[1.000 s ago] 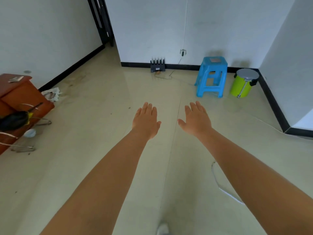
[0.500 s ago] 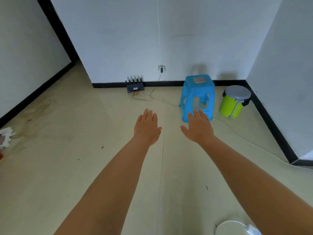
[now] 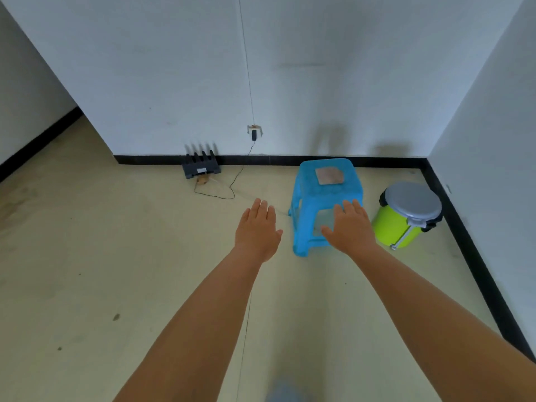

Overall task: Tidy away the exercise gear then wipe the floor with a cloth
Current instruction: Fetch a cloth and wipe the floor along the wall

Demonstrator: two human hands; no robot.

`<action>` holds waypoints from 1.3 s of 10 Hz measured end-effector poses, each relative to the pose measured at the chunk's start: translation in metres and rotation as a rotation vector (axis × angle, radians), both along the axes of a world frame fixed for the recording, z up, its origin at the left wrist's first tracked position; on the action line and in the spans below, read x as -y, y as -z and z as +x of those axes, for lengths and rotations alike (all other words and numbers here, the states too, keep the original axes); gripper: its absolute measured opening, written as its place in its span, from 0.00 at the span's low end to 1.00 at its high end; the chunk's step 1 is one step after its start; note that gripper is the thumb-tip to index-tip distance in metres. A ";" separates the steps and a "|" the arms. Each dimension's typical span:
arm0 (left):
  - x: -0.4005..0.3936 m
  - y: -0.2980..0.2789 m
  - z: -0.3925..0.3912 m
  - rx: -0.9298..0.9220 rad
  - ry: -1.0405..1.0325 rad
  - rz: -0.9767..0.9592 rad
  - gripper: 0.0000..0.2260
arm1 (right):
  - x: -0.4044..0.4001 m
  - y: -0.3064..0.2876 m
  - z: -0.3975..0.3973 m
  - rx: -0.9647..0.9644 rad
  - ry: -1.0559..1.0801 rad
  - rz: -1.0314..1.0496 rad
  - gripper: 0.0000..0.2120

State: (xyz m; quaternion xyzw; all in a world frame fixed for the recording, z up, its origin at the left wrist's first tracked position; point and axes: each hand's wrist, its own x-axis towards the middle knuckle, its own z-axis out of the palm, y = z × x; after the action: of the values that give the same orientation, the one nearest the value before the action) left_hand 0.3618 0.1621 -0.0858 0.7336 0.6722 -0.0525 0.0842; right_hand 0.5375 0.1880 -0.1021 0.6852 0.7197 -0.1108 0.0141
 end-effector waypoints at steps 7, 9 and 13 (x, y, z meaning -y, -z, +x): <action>-0.497 0.155 0.100 0.079 0.095 -0.223 0.25 | -0.486 0.172 0.105 -0.129 0.096 -0.116 0.09; -0.546 0.253 0.132 0.092 0.068 -0.175 0.20 | -0.539 0.257 0.125 -0.202 0.100 -0.275 0.04; -0.555 0.375 0.168 0.187 0.029 -0.242 0.21 | -0.535 0.376 0.146 -0.106 -0.006 -0.068 0.13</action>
State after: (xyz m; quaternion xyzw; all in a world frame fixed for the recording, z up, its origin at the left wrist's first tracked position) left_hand 0.5302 0.7171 -0.4605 0.7295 0.6395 -0.0656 0.2334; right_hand 0.6836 0.7227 -0.4782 0.6753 0.7174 -0.1713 -0.0007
